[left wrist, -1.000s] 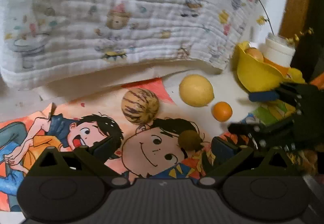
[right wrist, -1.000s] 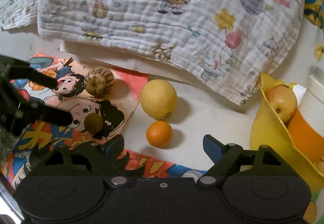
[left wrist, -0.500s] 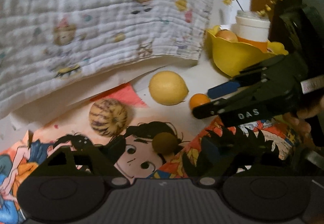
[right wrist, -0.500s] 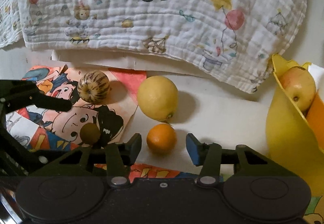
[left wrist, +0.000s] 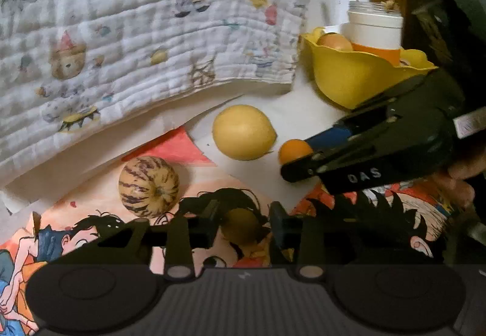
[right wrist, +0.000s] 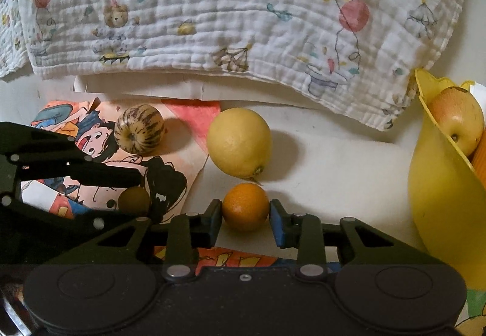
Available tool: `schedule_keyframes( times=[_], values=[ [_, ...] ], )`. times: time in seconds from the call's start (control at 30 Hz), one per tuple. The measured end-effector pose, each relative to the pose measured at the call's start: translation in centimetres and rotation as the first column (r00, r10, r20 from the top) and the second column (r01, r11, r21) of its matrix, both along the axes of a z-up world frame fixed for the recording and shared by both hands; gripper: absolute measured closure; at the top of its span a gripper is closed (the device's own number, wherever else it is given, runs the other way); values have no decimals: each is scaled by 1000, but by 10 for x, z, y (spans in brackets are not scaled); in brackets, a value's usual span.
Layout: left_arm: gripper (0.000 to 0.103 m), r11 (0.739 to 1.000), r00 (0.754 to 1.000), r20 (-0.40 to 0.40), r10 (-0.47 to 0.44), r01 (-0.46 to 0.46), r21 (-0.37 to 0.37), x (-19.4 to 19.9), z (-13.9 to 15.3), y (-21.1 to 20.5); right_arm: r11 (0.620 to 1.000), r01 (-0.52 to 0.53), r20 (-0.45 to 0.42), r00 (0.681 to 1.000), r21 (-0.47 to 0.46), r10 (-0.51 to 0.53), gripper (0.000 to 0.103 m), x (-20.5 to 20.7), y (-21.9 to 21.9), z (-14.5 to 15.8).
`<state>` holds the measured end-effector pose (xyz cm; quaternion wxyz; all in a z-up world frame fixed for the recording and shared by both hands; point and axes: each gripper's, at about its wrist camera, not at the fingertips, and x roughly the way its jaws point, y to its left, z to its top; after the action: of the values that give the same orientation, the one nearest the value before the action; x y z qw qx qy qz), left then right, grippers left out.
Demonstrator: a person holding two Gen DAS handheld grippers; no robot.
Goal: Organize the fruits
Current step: 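Close right gripper on the tangerine while left gripper closes on the small brown fruit, then carry the tangerine with right tool while left tool carries the small brown fruit over the tray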
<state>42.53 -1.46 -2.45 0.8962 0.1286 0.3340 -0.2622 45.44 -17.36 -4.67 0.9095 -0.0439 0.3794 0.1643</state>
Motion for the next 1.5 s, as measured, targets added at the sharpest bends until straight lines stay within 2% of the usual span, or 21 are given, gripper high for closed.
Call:
schedule_keyframes(
  times=[0.03, 0.33, 0.73, 1.0, 1.23, 1.5],
  values=[
    [73, 1000, 1000, -4, 10, -10, 2, 1, 0, 1, 1000, 2, -1, 1000, 4, -2, 67, -1, 0, 0],
    [75, 998, 997, -55, 51, -52, -27, 2, 5, 9, 999, 3, -1, 1000, 36, -3, 67, -15, -5, 6],
    [75, 996, 996, -57, 69, -72, -51, -24, 21, 18, 998, -34, 29, 999, 53, 33, 67, -51, -8, 21],
    [75, 995, 997, -50, 52, -56, -80, -50, 37, 17, 996, -66, 42, 997, 63, 63, 67, -83, -9, 29],
    [75, 996, 999, -45, 10, -13, -84, -81, 47, 9, 992, -114, 58, 992, 57, 111, 67, -129, -15, 39],
    [75, 994, 993, -107, -52, 41, -104, -111, 49, -5, 987, -160, 58, 986, 24, 159, 67, -183, -25, 41]
  ],
)
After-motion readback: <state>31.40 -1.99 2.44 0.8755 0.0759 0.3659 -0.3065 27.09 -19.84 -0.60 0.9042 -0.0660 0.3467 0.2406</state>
